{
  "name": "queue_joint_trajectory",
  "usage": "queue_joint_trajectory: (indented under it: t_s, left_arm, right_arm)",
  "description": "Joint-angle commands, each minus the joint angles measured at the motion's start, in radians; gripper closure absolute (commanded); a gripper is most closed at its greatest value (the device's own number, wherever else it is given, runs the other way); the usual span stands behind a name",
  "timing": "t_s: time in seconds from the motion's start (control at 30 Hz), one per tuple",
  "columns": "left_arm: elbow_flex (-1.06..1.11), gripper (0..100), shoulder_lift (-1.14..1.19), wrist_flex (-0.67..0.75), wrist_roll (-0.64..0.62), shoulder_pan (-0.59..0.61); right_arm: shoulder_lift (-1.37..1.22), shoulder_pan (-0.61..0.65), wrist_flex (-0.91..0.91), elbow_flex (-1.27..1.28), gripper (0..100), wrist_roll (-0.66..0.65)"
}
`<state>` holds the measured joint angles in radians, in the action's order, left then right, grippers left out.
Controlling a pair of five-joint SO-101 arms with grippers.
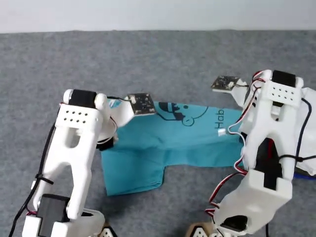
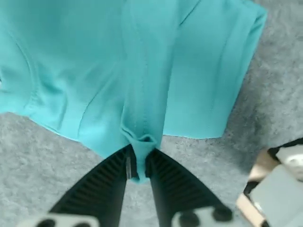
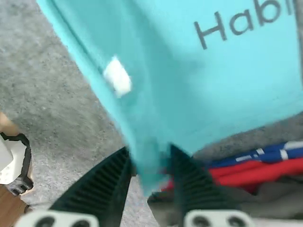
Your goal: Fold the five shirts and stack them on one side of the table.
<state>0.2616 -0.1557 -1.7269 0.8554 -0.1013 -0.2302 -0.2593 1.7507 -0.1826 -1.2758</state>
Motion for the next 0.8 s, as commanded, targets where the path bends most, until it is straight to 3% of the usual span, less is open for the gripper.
queue_joint_trajectory:
  t_s: [0.0, 0.23, 0.4, 0.5, 0.6, 0.77]
  left_arm:
    - [0.005, 92, -0.077, -0.029, -0.077, 0.011]
    - [0.058, 87, -0.25, -0.026, -0.11, -0.023]
    - [0.073, 87, -0.333, 0.002, -0.114, -0.012]
    - [0.073, 90, -0.344, 0.071, -0.184, 0.026]
    - [0.074, 99, -0.345, 0.161, -0.273, 0.049]
    - [0.074, 99, -0.347, 0.181, -0.388, 0.052]
  right_arm:
    - [0.101, -0.035, 0.044, -0.005, 72.4, -0.005]
    - [0.147, -0.035, 0.042, -0.005, 70.8, -0.003]
    - [0.143, -0.012, 0.039, -0.005, 77.2, 0.005]
    - [0.142, 0.054, 0.035, -0.005, 84.2, 0.083]
    - [0.119, 0.147, 0.001, -0.005, 90.6, 0.167]
    - [-0.039, 0.229, -0.094, -0.005, 93.4, 0.351]
